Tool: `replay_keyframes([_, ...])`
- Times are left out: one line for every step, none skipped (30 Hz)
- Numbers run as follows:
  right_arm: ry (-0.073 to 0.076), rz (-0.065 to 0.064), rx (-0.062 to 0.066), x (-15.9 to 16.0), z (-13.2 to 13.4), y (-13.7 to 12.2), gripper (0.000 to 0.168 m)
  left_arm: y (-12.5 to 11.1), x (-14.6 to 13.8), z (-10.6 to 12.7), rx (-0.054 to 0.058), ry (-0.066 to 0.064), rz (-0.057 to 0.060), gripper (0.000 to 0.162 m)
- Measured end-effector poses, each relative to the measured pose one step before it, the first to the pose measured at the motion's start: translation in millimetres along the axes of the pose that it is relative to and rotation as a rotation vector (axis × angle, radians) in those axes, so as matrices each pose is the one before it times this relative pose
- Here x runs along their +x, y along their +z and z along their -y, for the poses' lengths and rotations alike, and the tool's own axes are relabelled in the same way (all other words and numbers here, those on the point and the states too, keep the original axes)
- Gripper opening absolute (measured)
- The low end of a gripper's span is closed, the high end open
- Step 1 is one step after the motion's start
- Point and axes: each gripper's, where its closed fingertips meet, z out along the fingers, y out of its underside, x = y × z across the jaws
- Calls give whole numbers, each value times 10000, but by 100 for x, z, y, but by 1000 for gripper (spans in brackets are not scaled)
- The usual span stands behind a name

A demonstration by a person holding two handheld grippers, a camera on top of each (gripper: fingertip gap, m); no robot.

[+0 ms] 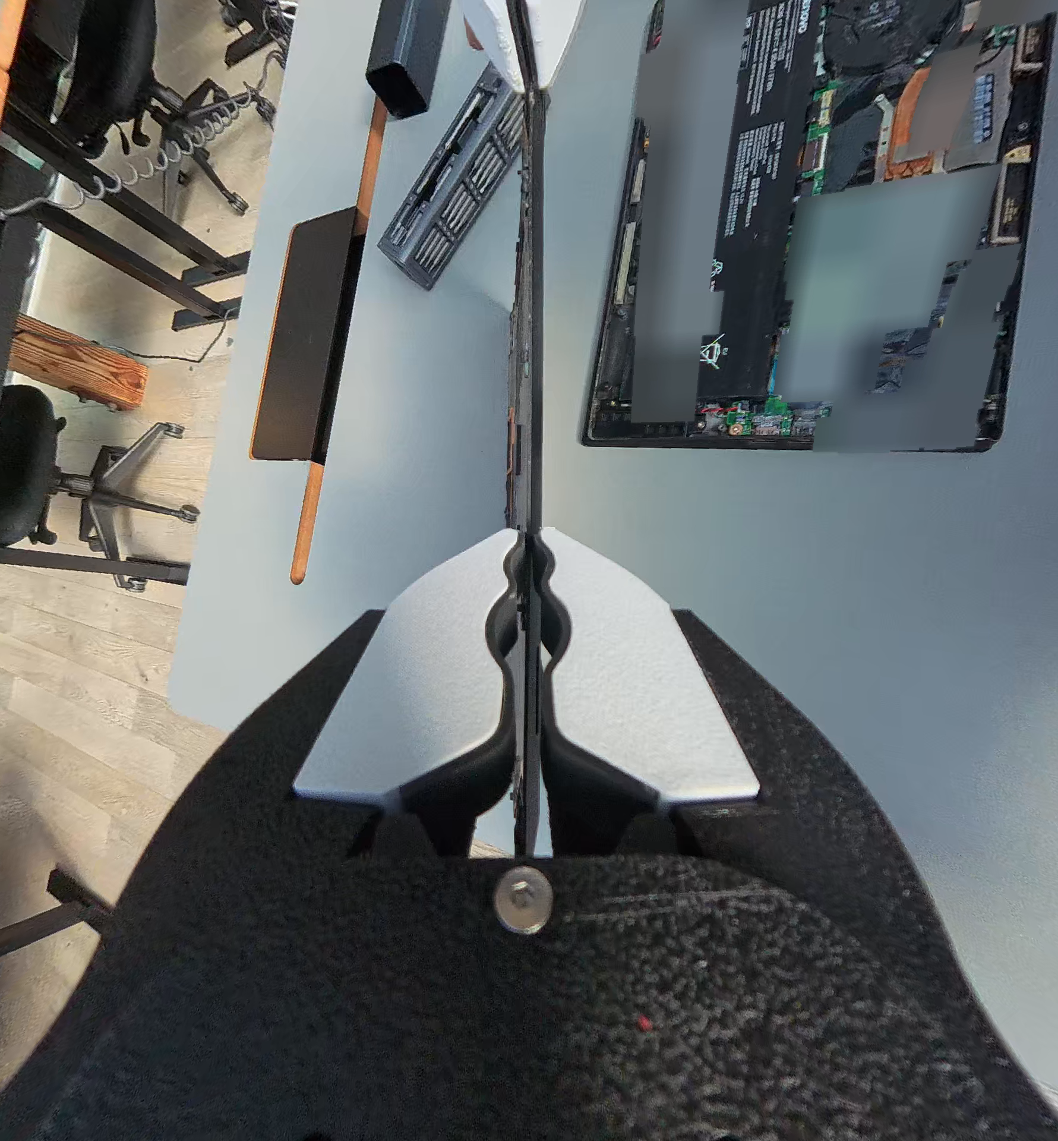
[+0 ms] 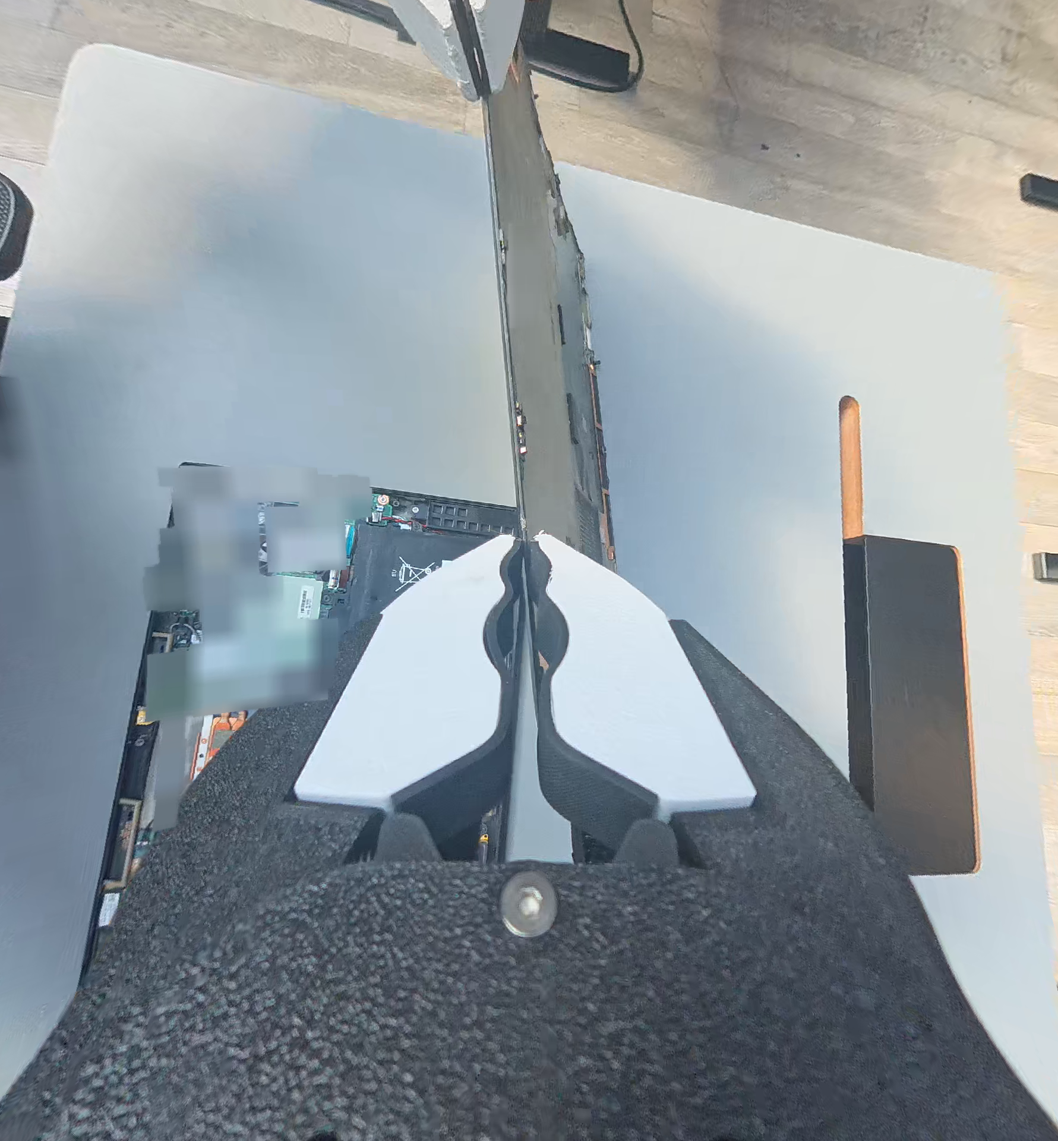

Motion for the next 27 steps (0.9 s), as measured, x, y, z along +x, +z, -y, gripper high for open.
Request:
replay_keyframes([108,263,-43,406,114,-256,1,-86,-491,217,-16,-216,-199,1])
replay_keyframes([130,289,-107,397,-16,-149,1,16,-405,151,-7,-305,-291,1])
replay_keyframes([146,348,-118,344,-71,-66,1,71,-293,114,21,-483,-450,1])
replay_keyframes([85,158,34,600,114,-133,1,38,-446,99,81,-400,-351,0])
replay_keyframes([191,115,105,718,217,-170,1,-76,-679,90,104,-262,-184,1])
replay_keyframes([223,252,104,583,190,-105,1,-80,-640,64,74,-261,-246,0])
replay_keyframes([158,193,103,664,189,-71,1,-71,-648,51,68,-253,-262,0])
replay_keyframes([199,63,122,897,228,-156,1,-85,-765,91,108,-217,-172,1])
replay_keyframes([234,195,5,716,60,-59,1,-29,-674,97,123,-305,-252,0])
replay_keyframes([129,173,60,684,156,-86,1,1,-520,103,95,-358,-359,0])
replay_keyframes([136,-23,115,939,250,-134,1,-85,-760,121,92,-232,-133,0])
replay_keyframes([191,118,75,697,197,-53,1,-94,-796,106,62,-161,-45,1])
replay_keyframes([146,157,34,541,140,-42,2,-54,-535,70,13,-183,-184,0])
replay_keyframes([34,-53,61,699,190,-55,2,-50,-524,74,-3,-91,-118,1])
replay_keyframes([72,-65,47,669,153,-36,2,-59,-657,73,1,-7,50,1])
replay_keyframes([75,145,6,316,81,10,2,-32,-556,61,-15,-72,-23,1])
replay_keyframes([108,167,13,214,24,-10,2,-12,-431,48,-16,-122,-109,1])
replay_keyframes([175,93,27,249,38,-1,2,-2,-387,41,-1,-54,-75,1])
replay_keyframes([114,99,-67,116,-121,121,4,-12,-301,34,11,-34,-62,1])
replay_keyframes([-54,-33,-229,168,-400,330,11,-13,-292,25,23,-60,-20,1])
replay_keyframes([-94,-70,-364,138,-646,509,16,-7,-284,20,36,-52,26,1])
replay_keyframes([-78,-101,-436,134,-761,633,19,-10,-146,9,36,-51,-20,1])
replay_keyframes([-117,-159,-430,149,-715,706,18,3,29,5,31,-12,-79,1])
replay_keyframes([-171,-210,-385,146,-623,699,14,-12,60,-6,14,16,-36,1])
replay_keyframes([-290,-140,-293,-11,-442,558,5,9,11,4,9,31,40,1])
replay_keyframes([-243,56,151,-253,227,51,3,-9,69,-4,-9,55,27,1])
replay_keyframes([70,38,47,-38,54,23,2,-73,12,-57,-33,78,108,1])
